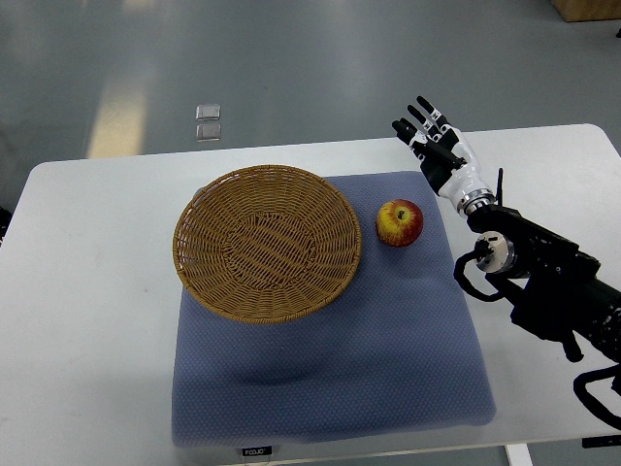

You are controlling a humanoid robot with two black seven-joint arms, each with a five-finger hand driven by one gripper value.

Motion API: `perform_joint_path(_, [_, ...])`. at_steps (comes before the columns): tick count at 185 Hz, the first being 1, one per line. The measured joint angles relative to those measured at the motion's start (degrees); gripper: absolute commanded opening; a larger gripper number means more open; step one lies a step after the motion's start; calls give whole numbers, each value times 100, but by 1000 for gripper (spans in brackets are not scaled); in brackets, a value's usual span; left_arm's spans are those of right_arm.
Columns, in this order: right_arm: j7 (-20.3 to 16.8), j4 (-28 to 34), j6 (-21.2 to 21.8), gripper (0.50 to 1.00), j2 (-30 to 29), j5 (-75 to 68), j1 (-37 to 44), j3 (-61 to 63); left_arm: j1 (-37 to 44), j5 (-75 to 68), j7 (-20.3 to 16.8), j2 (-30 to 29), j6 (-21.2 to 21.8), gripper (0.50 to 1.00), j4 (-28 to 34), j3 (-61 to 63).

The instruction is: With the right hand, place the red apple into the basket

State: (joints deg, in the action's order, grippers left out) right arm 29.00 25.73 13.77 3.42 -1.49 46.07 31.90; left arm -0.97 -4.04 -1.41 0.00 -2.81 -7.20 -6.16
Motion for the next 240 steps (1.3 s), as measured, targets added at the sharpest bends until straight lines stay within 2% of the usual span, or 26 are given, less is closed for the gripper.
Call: perform_joint_path(240, [10, -99, -153, 924, 39, -17, 123, -6, 0, -8, 0, 0, 26, 1000, 6, 1])
